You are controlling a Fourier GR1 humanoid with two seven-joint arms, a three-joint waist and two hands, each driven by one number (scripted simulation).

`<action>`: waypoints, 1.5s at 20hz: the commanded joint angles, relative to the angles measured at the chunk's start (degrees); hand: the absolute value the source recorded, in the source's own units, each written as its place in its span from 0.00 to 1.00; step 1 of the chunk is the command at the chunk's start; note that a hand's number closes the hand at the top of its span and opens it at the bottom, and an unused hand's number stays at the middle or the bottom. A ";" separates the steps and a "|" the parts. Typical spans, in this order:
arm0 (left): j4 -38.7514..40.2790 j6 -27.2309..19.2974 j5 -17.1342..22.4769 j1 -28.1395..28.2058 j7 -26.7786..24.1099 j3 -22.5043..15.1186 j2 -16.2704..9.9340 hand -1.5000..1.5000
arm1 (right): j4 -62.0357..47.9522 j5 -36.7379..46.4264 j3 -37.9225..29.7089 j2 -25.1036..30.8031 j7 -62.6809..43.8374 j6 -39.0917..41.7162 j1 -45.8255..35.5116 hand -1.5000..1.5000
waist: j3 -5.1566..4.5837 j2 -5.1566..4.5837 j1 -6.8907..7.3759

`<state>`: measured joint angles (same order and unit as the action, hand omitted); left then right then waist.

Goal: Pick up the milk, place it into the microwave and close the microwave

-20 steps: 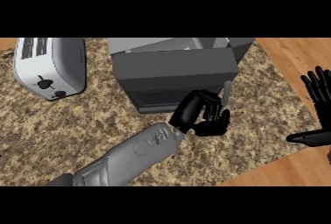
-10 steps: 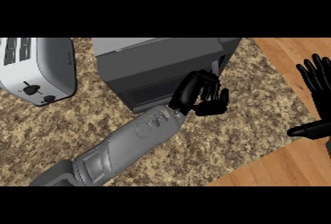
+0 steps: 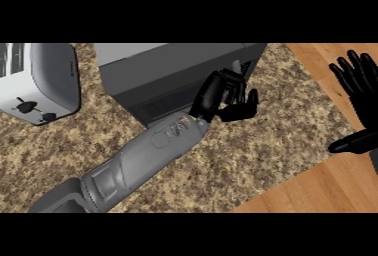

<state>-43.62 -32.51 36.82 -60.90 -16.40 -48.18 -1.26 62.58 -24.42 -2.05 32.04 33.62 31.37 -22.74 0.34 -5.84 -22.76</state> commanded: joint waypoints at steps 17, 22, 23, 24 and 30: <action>3.05 -2.65 3.53 -4.37 -2.06 -0.46 1.17 1.00 | 15.59 -1.64 10.91 2.42 -3.81 12.82 -3.71 1.00 | 0.37 0.35 -3.02; 2.78 -3.83 4.51 -4.02 -2.47 -0.48 1.15 1.00 | 18.82 -2.83 12.23 2.39 -5.28 12.67 -3.34 1.00 | 0.41 0.14 -3.91; 2.93 -4.12 4.70 -3.91 -2.59 -0.25 1.14 1.00 | 19.70 -2.90 12.37 2.82 -5.63 12.73 -3.17 1.00 | 0.38 0.31 -4.27; 2.92 -4.54 4.59 -3.70 -3.04 -0.44 1.14 1.00 | 20.22 -3.35 12.59 2.70 -5.82 12.86 -3.20 1.00 | 0.40 0.17 -4.15; 2.94 -6.32 5.14 -4.18 -3.36 -0.17 1.12 1.00 | 23.28 -4.94 13.91 2.45 -7.65 12.36 -1.95 1.00 | 0.46 0.22 -4.89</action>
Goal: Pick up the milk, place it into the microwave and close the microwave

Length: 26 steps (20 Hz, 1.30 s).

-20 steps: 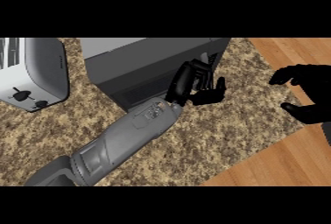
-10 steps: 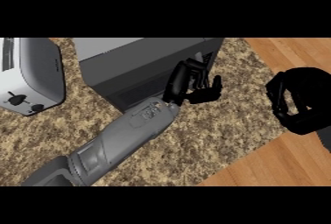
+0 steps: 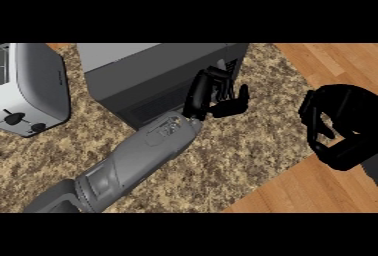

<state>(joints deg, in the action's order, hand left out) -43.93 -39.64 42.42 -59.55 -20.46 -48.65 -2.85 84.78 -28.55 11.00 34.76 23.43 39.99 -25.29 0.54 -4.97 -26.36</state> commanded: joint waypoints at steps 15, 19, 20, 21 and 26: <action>-1.40 0.63 15.05 2.39 2.84 13.86 2.84 1.00 | 8.24 -3.34 8.05 0.74 -3.98 5.58 6.01 1.00 | -1.13 -1.84 3.10; -0.60 4.72 18.92 4.17 2.97 14.81 2.85 1.00 | 10.24 -3.99 9.00 -0.18 -4.48 4.01 8.70 1.00 | -0.94 -1.70 4.71; -0.04 5.41 19.26 4.57 2.64 14.51 2.85 1.00 | 11.33 -3.68 9.46 -0.05 -4.75 3.73 9.77 1.00 | -0.92 -1.34 4.44; 0.15 6.97 19.88 4.94 2.17 14.51 2.85 1.00 | 12.07 -3.79 9.55 -0.42 -4.79 3.08 10.28 1.00 | -0.94 -1.06 5.34; 1.78 12.81 22.52 6.85 0.93 13.14 1.71 1.00 | 14.70 -3.78 9.92 -1.36 -5.18 0.78 12.82 1.00 | -0.97 -1.17 7.26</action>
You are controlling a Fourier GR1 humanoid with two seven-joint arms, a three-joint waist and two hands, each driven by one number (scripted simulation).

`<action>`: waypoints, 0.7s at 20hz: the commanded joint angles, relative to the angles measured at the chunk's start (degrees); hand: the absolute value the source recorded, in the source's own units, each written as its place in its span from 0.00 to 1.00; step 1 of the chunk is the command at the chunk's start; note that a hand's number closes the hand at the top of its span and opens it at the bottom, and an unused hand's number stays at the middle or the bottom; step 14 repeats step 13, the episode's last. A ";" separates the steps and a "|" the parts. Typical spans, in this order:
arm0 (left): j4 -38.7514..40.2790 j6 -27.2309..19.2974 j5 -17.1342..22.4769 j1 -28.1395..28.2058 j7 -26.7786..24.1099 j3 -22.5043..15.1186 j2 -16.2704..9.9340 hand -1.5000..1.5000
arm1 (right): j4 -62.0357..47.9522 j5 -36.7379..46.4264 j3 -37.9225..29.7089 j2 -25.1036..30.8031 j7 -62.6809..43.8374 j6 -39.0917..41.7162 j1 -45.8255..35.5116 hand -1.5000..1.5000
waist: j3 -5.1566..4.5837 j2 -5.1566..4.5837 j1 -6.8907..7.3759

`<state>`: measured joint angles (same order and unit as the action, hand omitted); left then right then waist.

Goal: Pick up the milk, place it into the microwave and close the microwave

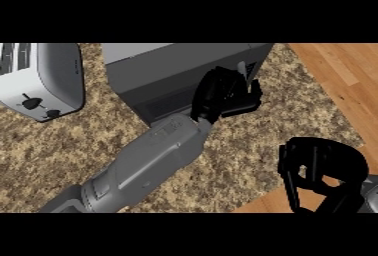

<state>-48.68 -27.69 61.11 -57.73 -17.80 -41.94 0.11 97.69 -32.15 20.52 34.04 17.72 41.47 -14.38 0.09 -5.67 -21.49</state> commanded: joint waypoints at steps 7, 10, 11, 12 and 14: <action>8.62 7.12 6.27 6.75 -3.16 4.59 -2.45 1.00 | 6.30 1.47 2.76 -2.07 0.61 -2.86 6.61 1.00 | -0.42 -0.13 3.49; 9.39 8.97 7.29 6.65 -3.49 4.72 -2.81 1.00 | 8.85 2.40 3.32 -2.44 0.58 -3.99 7.90 1.00 | -0.49 0.19 3.42; 9.69 9.91 7.35 7.05 -4.06 4.22 -2.31 1.00 | 9.34 2.88 3.76 -2.93 0.63 -4.55 8.55 1.00 | -0.44 0.23 3.77; 9.99 10.25 7.43 6.73 -4.18 3.85 -1.89 1.00 | 9.69 3.08 3.93 -3.20 0.45 -4.98 8.53 1.00 | -0.45 -0.17 3.70; 10.17 11.26 7.69 7.63 -4.90 3.76 -2.31 1.00 | 10.34 3.68 4.18 -3.04 -0.03 -5.57 9.13 1.00 | -0.58 -0.01 4.23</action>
